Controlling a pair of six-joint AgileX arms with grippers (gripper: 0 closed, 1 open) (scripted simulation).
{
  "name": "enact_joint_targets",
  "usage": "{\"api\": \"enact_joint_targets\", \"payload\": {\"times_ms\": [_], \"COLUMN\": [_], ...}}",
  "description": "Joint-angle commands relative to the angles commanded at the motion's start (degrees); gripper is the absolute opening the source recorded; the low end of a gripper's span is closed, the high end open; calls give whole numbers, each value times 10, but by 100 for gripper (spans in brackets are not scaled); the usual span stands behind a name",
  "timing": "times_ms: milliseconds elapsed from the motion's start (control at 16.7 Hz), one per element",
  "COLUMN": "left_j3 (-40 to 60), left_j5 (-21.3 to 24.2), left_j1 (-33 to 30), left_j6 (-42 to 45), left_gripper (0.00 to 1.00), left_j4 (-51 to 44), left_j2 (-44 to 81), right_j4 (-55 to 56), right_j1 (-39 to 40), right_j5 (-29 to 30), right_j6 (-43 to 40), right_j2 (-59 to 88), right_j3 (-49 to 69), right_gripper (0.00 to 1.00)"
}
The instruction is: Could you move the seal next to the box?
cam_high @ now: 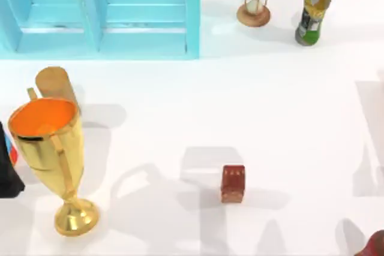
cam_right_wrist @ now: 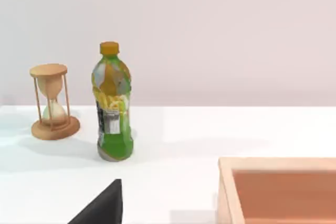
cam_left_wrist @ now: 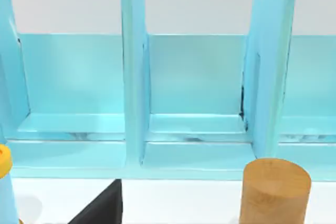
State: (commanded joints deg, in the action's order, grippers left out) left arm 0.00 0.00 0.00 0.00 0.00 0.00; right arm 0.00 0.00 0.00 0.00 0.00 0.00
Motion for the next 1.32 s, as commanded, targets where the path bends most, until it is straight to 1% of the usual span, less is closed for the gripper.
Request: {"api": "enact_joint_targets", "payload": {"times_ms": [240, 480, 660, 960, 1140, 1320], "left_j3": [0, 0, 0, 0, 0, 0], "left_j5": [0, 0, 0, 0, 0, 0], "left_j1": [0, 0, 0, 0, 0, 0], "left_j6": [0, 0, 0, 0, 0, 0], "left_gripper": [100, 100, 100, 100, 100, 100], "left_j4": [0, 0, 0, 0, 0, 0], "left_j2": [0, 0, 0, 0, 0, 0], "right_j4": [-10, -75, -155, -319, -421, -518], "right_j1": [14, 92, 171, 303, 365, 409], "right_j5": [-1, 1, 5, 10, 11, 10], "right_j6": [14, 78, 146, 267, 333, 386], "right_j2": [16, 121, 258, 520, 683, 833], "right_j3": [16, 113, 233, 456, 592, 715], "right_gripper": [100, 100, 100, 100, 100, 100]}}
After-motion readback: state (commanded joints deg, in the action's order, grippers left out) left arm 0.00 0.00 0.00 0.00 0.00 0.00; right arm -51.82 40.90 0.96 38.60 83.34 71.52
